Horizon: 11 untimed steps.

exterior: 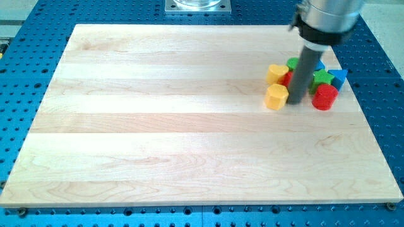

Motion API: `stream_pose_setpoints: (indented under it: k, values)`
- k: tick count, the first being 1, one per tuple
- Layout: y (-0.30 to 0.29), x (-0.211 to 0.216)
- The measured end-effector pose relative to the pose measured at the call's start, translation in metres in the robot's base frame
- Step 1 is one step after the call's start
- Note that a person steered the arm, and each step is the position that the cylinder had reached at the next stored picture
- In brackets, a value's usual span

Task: Move the hexagon to the center of the board

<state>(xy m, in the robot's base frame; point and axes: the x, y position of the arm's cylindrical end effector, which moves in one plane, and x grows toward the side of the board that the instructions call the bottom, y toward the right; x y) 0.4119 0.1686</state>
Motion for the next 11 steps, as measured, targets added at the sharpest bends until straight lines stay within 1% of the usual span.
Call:
stream_pose_setpoints:
  k: [2, 3, 4, 5, 7, 8, 9, 10, 11]
  values:
    - [-0.040, -0.011]
    - [-0.040, 0.014]
    - [-0.047, 0.066]
    - [-0.050, 0.083]
    - [-0.122, 0.083]
    - [-0.154, 0.039]
    - [-0.156, -0.005]
    - [-0.152, 0.000]
    - [-0.150, 0.057]
